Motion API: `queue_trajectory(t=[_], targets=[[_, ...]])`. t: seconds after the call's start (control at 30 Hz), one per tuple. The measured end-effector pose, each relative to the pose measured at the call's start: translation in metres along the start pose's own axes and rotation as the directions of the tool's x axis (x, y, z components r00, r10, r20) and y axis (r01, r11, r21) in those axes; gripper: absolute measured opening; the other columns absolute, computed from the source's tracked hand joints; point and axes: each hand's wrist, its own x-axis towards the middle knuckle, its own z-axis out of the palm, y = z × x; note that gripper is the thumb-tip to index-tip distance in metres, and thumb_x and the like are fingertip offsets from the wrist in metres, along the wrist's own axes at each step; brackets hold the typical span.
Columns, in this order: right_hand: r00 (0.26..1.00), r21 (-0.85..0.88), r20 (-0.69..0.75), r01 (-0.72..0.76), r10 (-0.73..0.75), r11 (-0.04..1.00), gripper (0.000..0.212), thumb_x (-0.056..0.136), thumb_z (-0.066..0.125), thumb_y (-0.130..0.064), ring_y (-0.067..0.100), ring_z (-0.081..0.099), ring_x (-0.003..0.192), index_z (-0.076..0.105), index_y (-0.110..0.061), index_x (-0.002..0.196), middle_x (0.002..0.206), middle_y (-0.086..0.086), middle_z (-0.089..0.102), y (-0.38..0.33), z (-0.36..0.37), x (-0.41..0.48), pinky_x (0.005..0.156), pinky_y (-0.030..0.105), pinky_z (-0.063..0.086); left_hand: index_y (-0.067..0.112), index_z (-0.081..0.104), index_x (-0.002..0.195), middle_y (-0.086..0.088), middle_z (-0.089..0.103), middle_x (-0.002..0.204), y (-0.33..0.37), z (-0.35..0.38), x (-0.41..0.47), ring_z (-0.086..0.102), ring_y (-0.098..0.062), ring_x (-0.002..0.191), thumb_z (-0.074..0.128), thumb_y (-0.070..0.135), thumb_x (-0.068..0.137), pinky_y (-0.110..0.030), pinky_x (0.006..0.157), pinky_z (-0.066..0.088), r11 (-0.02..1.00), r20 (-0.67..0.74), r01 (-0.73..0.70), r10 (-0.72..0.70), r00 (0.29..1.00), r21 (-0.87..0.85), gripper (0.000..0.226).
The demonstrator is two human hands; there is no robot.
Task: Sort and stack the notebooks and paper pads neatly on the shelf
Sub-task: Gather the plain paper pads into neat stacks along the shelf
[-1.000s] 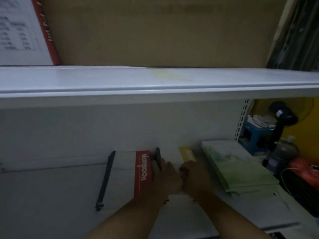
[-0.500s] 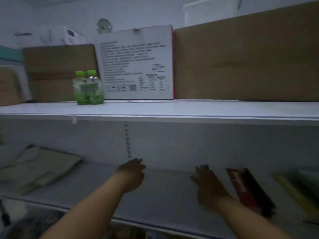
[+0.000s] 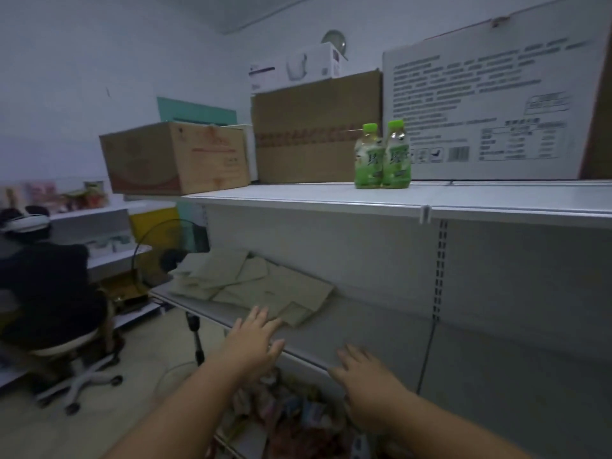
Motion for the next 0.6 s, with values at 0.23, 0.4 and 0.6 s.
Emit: queue_trajectory(t=[0.23, 0.4, 0.6], targets=[[0.999, 0.054, -0.052, -0.008, 0.011, 0.999, 0.051, 0.090, 0.047, -0.021, 0.029, 0.016, 0.143, 0.037, -0.011, 0.140, 0.153, 0.013, 0.023, 0.008, -0.013, 0.142, 0.115, 0.038, 0.023, 0.023, 0.020, 0.150, 0.000, 0.004, 0.160, -0.088, -0.014, 0.050, -0.003, -0.017, 0.147, 0.033, 0.046, 0.099, -0.038, 0.120, 0.010, 0.995, 0.050, 0.081, -0.078, 0.996, -0.054, 0.058], [0.999, 0.110, -0.043, 0.034, -0.029, 0.993, 0.056, 0.094, 0.045, -0.026, 0.025, 0.013, 0.145, 0.028, -0.016, 0.146, 0.155, 0.009, 0.020, 0.003, -0.039, 0.237, 0.116, 0.033, 0.022, 0.023, 0.033, 0.146, 0.000, 0.034, 0.152, -0.176, -0.062, 0.079, 0.034, -0.017, 0.137, 0.038, 0.040, 0.099, -0.028, 0.108, 0.031, 0.971, 0.099, 0.236, -0.232, 0.968, -0.033, 0.051], [1.000, 0.147, 0.013, 0.001, -0.003, 0.989, 0.054, 0.095, 0.041, -0.025, 0.020, 0.019, 0.143, 0.027, -0.021, 0.147, 0.156, 0.004, 0.019, -0.009, -0.032, 0.303, 0.115, 0.028, 0.020, 0.021, 0.041, 0.141, -0.002, 0.046, 0.143, -0.247, -0.034, 0.122, 0.047, -0.017, 0.127, 0.042, 0.032, 0.096, -0.029, 0.102, 0.040, 0.935, 0.124, 0.332, -0.317, 0.940, -0.128, 0.046]])
